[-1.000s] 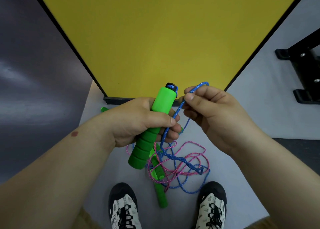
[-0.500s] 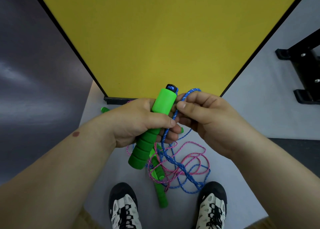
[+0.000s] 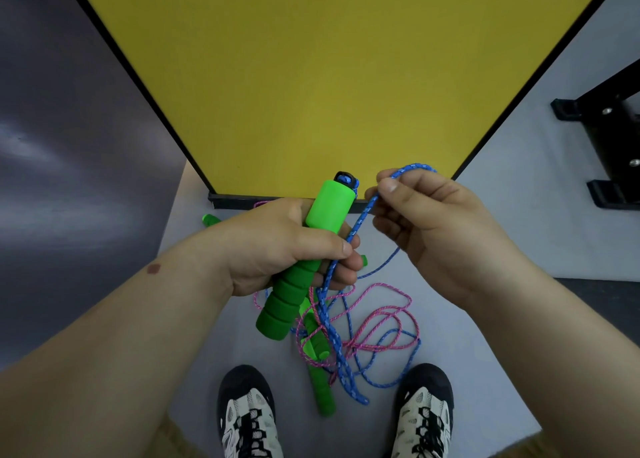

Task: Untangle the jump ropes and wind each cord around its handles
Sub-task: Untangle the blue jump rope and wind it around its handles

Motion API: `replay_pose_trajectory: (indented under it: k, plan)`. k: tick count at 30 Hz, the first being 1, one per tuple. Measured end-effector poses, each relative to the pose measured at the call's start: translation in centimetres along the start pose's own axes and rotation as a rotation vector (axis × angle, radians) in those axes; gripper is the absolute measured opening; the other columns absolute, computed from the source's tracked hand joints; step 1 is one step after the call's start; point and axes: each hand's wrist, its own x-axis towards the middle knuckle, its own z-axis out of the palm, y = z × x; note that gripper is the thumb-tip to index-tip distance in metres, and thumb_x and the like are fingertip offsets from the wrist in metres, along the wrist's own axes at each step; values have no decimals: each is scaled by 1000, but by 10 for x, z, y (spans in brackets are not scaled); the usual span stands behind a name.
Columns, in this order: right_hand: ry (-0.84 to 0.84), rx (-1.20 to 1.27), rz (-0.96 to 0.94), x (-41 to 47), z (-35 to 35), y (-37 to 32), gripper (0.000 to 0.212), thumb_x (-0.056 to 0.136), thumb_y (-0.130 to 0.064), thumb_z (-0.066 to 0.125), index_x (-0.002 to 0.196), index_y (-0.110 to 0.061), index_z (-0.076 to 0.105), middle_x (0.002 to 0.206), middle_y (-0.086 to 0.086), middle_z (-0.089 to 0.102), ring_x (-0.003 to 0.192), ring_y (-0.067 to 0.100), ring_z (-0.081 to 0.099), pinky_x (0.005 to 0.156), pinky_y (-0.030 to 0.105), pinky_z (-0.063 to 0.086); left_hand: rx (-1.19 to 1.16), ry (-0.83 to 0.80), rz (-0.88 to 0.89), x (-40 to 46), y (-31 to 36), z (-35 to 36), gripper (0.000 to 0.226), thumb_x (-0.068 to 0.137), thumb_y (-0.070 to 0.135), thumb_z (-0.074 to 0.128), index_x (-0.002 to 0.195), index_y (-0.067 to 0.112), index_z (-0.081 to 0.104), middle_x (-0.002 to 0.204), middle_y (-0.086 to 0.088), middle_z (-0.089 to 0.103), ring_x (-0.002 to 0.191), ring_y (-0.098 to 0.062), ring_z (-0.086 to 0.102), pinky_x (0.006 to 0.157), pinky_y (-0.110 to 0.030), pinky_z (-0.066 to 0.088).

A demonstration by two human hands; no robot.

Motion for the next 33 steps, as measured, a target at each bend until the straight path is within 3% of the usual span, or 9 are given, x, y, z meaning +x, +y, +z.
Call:
replay_pose_trajectory:
  k: [4, 8, 13, 16, 19, 22, 26, 33]
  plan:
    - [-159, -55, 63, -4, 6, 4, 10, 88, -7, 67, 78, -11, 66, 93, 3, 71, 76, 17, 66, 72, 26, 54, 15, 0, 5, 1, 0, -1, 11, 91, -3, 62, 101, 2, 61, 83, -13, 74, 72, -24, 72, 64, -29, 57]
    - [-41, -62, -9, -1, 3, 3, 12, 81, -11, 73, 72, -19, 71, 85, -1, 72, 78, 16, 64, 74, 29, 52, 0, 8, -3, 1, 0, 0, 9, 91, -3, 61, 97, 4, 61, 85, -15, 75, 73, -24, 73, 64, -29, 58]
    - [91, -22, -74, 3, -3, -2, 4, 89, -7, 68, 86, -9, 68, 81, 3, 71, 76, 16, 65, 74, 27, 53, 94, 2, 1, 1, 0, -2, 10, 92, 1, 63, 97, 8, 60, 88, -9, 76, 78, -20, 74, 67, -28, 52]
    - [81, -27, -46, 3, -3, -2, 3, 91, -10, 68, 88, -9, 68, 84, 4, 72, 78, 16, 64, 76, 28, 53, 91, -1, 15, 2, -1, -1, 14, 88, 0, 68, 98, 6, 59, 86, -9, 76, 77, -21, 73, 76, -34, 53]
    - [-47, -38, 33, -1, 1, 1, 5, 88, -10, 68, 83, -11, 67, 90, 3, 70, 82, 18, 64, 76, 28, 52, 90, 9, 30, 3, -2, -3, 13, 89, -1, 66, 100, 3, 61, 85, -10, 75, 77, -23, 73, 84, -40, 51]
    - [-156, -70, 66, -4, 5, 4, 6, 86, -8, 67, 80, -9, 67, 87, 11, 69, 78, 21, 64, 72, 27, 55, 84, -4, 32, 3, -2, -4, 11, 91, -2, 64, 100, 4, 62, 86, -11, 75, 79, -23, 73, 81, -38, 55]
    - [-30, -56, -7, 1, 1, 4, 4, 85, -9, 70, 83, -13, 70, 85, 6, 70, 79, 18, 64, 75, 29, 52, 63, -15, 41, 4, -3, -4, 14, 89, -6, 63, 97, 6, 63, 83, -7, 75, 79, -19, 74, 68, -25, 57]
    - [71, -24, -49, 2, -1, 0, 5, 91, -9, 67, 87, -10, 70, 83, 4, 72, 79, 17, 65, 77, 29, 52, 12, -42, 46, 7, -5, -6, 14, 89, -8, 63, 101, -2, 60, 82, -12, 72, 73, -28, 71, 68, -30, 56]
